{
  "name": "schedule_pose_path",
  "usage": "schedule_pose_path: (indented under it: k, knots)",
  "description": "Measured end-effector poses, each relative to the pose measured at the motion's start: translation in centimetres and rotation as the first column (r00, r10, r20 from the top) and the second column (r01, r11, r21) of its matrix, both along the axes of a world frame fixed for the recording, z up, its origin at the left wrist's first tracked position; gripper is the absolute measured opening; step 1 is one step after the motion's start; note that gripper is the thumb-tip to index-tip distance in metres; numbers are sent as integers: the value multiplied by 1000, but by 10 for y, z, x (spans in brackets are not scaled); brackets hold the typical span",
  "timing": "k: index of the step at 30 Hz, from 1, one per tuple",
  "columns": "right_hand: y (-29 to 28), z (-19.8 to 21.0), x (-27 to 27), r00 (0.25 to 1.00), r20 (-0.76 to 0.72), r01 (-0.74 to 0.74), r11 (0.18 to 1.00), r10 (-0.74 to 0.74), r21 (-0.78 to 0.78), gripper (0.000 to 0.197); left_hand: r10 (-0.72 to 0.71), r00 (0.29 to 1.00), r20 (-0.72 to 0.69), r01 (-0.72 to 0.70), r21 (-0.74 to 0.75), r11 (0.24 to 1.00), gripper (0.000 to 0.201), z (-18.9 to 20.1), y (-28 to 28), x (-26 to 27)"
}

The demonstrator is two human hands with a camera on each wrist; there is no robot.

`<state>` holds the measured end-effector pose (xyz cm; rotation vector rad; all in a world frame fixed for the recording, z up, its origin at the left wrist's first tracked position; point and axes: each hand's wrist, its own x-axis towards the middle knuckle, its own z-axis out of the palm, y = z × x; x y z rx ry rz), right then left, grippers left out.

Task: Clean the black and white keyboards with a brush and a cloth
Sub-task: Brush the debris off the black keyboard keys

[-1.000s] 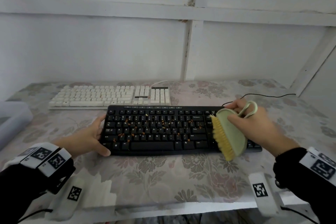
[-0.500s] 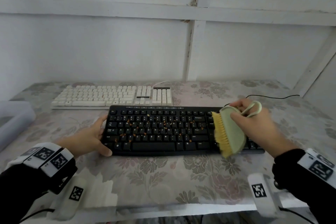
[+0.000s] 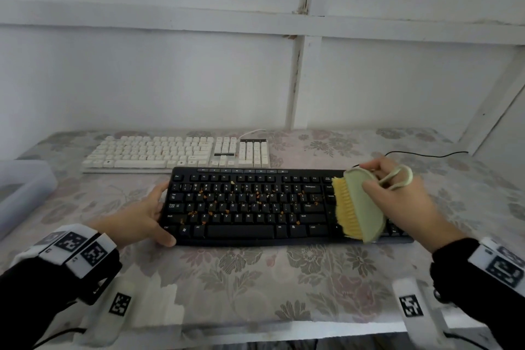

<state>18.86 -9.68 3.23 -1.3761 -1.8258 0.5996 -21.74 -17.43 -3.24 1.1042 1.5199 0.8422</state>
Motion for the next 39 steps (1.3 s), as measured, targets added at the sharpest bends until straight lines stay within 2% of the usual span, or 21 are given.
schedule_pose_path:
  k: [4, 8, 11, 15, 20, 22, 27, 31, 35, 39]
  knots:
    - [-13, -1, 10, 998, 63, -4, 999, 7, -49, 14, 5, 1000, 3, -5, 2, 1000, 124, 0, 0, 1]
    - [3, 14, 2, 997, -60, 60, 997, -58, 47, 11, 6, 1000, 7, -6, 1, 1000, 127, 1, -1, 1]
    - [17, 16, -15, 989, -139, 54, 997, -47, 48, 16, 0, 1000, -2, 0, -2, 1000, 132, 2, -2, 2]
    - [17, 11, -24, 999, -48, 13, 999, -11, 37, 15, 3, 1000, -4, -3, -3, 1000, 129, 2, -2, 3]
    - [-6, 1, -12, 996, 87, -27, 999, 30, -35, 9, 7, 1000, -9, -7, -11, 1000, 132, 0, -1, 0]
    - [-3, 4, -6, 1000, 19, -23, 999, 24, -42, 12, 10, 1000, -13, -10, -13, 1000, 131, 0, 0, 0]
    - [21, 19, -14, 985, -166, 49, 997, -38, 64, 19, 9, 1000, -7, -9, -21, 1000, 131, 3, -1, 3]
    - [22, 14, -26, 999, -49, 23, 999, -22, 30, 14, 3, 1000, -28, -3, -30, 1000, 133, 2, -1, 1]
    - [-6, 1, -16, 996, 86, -34, 999, 35, -10, 11, 7, 1000, -22, -8, -29, 1000, 131, 5, -2, 3]
    - [-11, 6, -10, 999, 30, -30, 999, 31, -34, 11, 22, 999, -23, -23, -41, 999, 134, 4, -1, 3]
